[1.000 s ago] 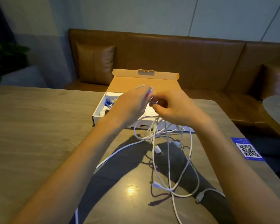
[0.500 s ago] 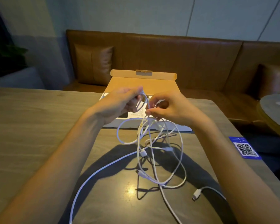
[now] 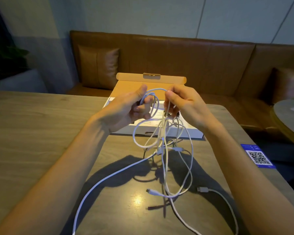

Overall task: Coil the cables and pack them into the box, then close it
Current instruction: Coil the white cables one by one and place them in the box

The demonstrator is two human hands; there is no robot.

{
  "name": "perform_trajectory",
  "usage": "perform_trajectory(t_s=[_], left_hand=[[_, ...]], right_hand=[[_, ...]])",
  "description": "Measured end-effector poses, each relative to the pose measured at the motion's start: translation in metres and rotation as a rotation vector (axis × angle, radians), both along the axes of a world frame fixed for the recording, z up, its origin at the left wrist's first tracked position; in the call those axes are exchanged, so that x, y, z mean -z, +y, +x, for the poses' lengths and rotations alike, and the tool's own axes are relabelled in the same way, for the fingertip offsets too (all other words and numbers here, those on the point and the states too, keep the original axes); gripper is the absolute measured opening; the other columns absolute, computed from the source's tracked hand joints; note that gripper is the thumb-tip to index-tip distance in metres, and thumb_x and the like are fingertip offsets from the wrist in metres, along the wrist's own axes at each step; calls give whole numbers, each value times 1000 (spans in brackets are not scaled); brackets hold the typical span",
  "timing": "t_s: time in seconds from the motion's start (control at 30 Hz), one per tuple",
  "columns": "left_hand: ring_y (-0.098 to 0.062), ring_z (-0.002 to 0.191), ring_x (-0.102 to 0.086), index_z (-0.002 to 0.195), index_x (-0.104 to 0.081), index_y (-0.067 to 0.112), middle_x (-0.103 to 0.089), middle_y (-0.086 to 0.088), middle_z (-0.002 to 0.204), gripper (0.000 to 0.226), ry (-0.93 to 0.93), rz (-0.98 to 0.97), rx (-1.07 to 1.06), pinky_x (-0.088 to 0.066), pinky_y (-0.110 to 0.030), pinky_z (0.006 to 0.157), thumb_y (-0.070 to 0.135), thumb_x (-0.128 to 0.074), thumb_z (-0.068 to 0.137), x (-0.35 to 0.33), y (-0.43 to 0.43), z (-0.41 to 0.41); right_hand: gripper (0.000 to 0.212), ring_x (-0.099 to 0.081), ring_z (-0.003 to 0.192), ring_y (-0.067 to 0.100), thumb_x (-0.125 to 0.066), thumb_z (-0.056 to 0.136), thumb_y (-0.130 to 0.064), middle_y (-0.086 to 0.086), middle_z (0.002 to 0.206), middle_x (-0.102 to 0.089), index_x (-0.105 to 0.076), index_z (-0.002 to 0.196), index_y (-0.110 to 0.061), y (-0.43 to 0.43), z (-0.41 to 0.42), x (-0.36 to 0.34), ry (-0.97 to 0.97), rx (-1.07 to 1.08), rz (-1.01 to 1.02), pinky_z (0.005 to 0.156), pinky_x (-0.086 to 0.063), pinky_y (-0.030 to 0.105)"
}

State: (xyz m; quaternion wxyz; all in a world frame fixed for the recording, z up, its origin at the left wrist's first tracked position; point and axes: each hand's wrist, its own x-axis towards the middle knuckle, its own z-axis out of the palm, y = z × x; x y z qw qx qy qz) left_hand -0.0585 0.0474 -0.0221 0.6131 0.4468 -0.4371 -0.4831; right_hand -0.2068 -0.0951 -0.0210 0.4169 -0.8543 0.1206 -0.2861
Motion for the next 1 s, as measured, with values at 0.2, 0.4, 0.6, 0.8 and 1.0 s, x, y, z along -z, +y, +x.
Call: perform_trajectory(t_s=[0.2,0.4,0.6,0.8,1.0], left_hand=[[-11,54,-41,96,-53,8,-41,2,60,36,435,-196,57,-52,-28,78,32,-30,109,9,-13,-4],[-17,81,-69,109,-61,6,-71,-7,82,31,-85,-340,-442,-52,-30,94,24,-36,109,7,-16,-5],[-16,76,-56,101,-52,20,-63,1,89,17,-1414,-30,-542,-43,-31,64,33,-41,106,21,-16,-9],[-14,80,-57,82,-65,22,-66,1,83,41,-1274,221,-319,-43,-30,71,42,-38,106,2,-7,-13],[-8,69,-52,84,-74,16,-60,-8,75,46,-972,252,-145,-44,-23,62,57,-56,90,-9,8,4]], right_hand=[[10,-57,63,14,-57,97,-12,-2,71,-66,-62,105,-10,13,9,9,142,-65,-91,64,-48,37],[12,-68,80,16,-62,90,-20,0,86,-73,-72,95,-17,29,11,18,454,-163,-215,84,-59,42],[18,-65,82,13,-65,92,-24,-2,93,-72,-76,104,-16,18,9,8,456,-46,-349,81,-59,35],[14,-63,82,15,-72,91,-29,-7,90,-71,-75,102,-21,14,-3,-9,333,-31,-442,69,-55,29],[16,-66,81,10,-74,89,-30,-10,88,-70,-68,101,-21,16,-3,-7,270,-127,-331,73,-58,27]])
